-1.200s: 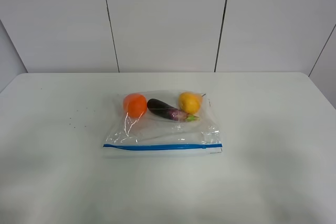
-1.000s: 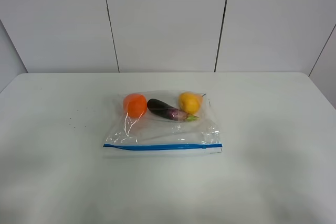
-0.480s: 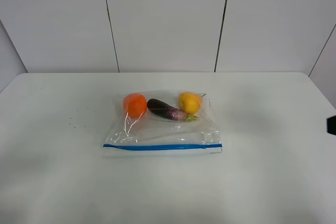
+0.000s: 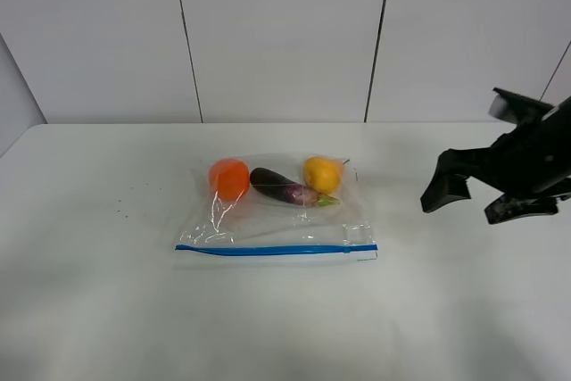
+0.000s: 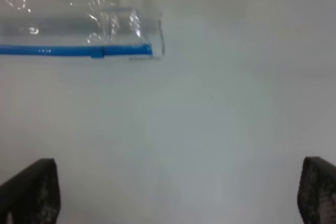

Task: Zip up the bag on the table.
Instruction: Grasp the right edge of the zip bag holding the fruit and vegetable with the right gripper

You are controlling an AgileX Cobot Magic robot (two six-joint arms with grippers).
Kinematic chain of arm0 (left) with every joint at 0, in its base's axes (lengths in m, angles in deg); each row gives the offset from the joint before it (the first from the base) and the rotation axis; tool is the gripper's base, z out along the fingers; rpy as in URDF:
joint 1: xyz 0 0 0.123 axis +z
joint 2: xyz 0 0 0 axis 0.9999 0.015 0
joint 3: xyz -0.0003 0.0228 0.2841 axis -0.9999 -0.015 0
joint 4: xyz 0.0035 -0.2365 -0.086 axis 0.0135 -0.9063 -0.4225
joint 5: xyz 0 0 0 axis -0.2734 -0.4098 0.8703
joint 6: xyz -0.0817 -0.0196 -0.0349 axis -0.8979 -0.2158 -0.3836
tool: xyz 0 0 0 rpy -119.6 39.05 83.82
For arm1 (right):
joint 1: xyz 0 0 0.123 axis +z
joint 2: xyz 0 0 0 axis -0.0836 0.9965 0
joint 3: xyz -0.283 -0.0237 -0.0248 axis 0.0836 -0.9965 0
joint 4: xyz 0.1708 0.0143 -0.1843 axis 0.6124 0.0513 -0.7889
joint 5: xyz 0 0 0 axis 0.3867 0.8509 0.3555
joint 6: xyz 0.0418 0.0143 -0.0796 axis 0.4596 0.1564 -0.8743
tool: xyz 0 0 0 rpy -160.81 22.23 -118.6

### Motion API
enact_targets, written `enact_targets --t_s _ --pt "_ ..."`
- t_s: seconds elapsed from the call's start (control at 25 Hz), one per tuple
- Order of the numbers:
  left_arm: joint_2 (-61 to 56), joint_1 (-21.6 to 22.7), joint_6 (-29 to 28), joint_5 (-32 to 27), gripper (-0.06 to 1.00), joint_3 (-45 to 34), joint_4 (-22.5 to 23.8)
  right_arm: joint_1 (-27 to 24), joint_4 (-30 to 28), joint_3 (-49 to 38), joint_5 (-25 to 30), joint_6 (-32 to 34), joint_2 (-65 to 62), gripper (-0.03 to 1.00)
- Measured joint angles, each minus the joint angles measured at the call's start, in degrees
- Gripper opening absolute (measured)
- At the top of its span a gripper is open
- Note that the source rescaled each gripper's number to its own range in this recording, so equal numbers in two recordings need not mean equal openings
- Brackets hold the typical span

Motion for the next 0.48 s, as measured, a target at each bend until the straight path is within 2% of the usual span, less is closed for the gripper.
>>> enact_targets --t_s 0.2,0.28,0.48 --pt "0.0 0.0 0.0 0.0 1.0 0.0 0.0 0.0 9.59 2.1 -4.88 -12.31 12.13 1.0" --pt "0.0 0.0 0.0 0.0 1.0 0.0 0.0 0.0 13.41 3.76 -4.97 -17.79 16.38 1.0" --pt "0.0 0.0 0.0 0.0 1.0 0.0 0.0 0.0 22.52 7.9 -2.73 -26.67 23.6 1.0"
